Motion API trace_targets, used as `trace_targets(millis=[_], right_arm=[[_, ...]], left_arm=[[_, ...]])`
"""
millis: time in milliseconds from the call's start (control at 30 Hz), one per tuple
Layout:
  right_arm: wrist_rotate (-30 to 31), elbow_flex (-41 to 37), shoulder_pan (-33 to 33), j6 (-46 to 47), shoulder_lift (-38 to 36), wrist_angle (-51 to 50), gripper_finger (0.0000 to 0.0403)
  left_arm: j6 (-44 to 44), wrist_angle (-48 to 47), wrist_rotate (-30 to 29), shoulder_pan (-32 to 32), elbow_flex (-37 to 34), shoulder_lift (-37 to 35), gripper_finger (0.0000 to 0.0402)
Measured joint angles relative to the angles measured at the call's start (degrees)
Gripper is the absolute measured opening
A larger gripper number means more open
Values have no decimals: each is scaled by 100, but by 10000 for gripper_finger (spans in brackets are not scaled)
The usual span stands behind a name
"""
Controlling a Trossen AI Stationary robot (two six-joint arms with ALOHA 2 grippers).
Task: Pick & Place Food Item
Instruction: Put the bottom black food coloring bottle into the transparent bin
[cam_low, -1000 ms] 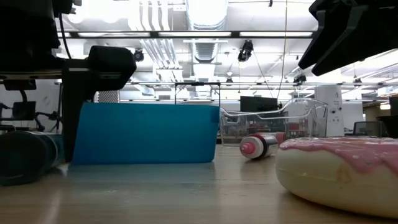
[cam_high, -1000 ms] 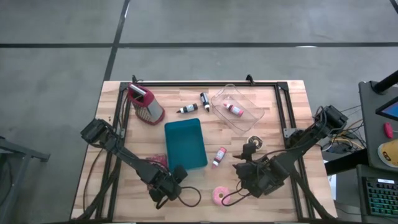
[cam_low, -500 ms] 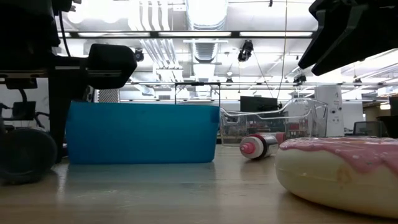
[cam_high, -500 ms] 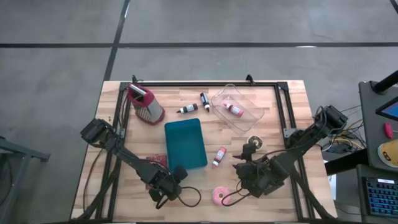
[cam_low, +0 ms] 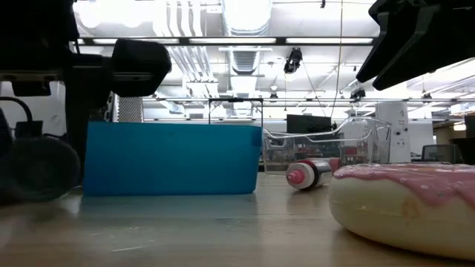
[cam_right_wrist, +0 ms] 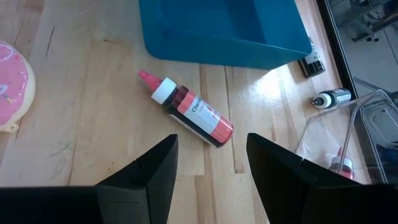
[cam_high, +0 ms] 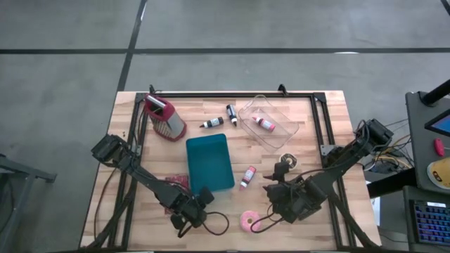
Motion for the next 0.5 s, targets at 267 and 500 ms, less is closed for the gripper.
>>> trace_targets(millis=[267, 500], right_arm=[[0, 0, -1, 0, 0, 25, 189], [0, 0, 15, -320, 0, 586, 189]], left_arm=[[-2, -166, -328, -2, 197, 0, 118], [28, -241, -676, -2, 273, 0, 117]])
